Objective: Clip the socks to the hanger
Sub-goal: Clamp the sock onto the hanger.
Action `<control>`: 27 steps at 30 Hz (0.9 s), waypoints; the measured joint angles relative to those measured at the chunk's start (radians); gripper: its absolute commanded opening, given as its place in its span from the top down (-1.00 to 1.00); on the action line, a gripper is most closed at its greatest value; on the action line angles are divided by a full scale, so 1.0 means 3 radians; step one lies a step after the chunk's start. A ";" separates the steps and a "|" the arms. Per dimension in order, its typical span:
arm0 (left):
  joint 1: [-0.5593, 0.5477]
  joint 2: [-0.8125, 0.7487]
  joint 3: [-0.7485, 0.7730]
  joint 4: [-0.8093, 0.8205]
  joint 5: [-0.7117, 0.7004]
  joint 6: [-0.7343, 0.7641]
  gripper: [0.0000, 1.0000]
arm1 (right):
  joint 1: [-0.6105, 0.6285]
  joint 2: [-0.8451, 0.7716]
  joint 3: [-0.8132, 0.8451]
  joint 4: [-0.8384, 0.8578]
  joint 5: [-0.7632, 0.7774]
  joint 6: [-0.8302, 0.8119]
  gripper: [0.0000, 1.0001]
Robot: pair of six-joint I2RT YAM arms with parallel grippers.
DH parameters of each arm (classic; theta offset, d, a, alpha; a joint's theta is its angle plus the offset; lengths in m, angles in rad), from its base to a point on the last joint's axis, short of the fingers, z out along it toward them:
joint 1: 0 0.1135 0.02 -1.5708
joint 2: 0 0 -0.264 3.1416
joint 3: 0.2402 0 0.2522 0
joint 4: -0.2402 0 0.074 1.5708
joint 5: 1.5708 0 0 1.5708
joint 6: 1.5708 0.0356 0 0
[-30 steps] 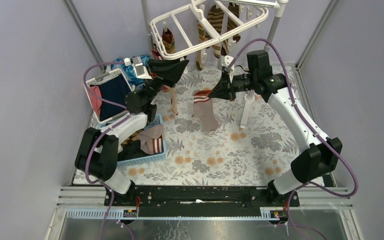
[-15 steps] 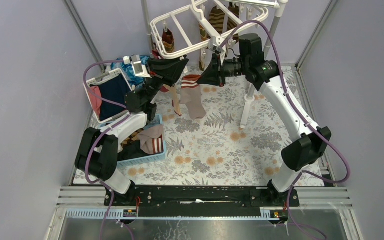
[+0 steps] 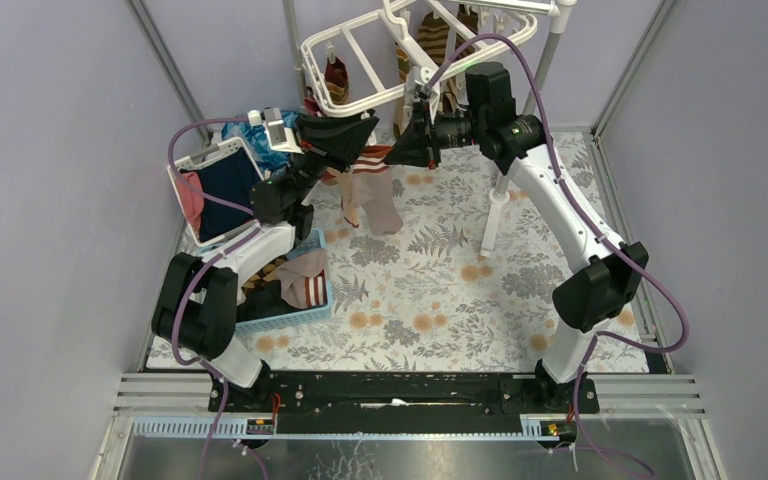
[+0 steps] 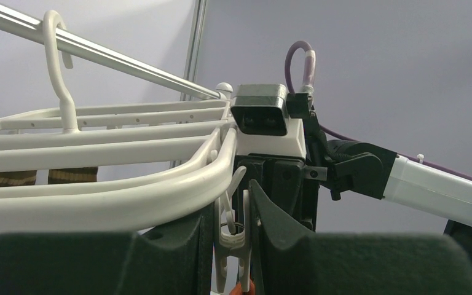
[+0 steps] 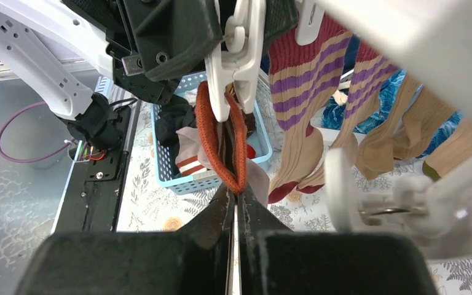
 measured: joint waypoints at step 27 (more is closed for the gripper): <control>0.0032 0.0011 0.0024 0.0017 0.0103 -0.0024 0.81 | 0.0000 0.0004 0.0196 -0.0003 0.0123 0.0273 1.00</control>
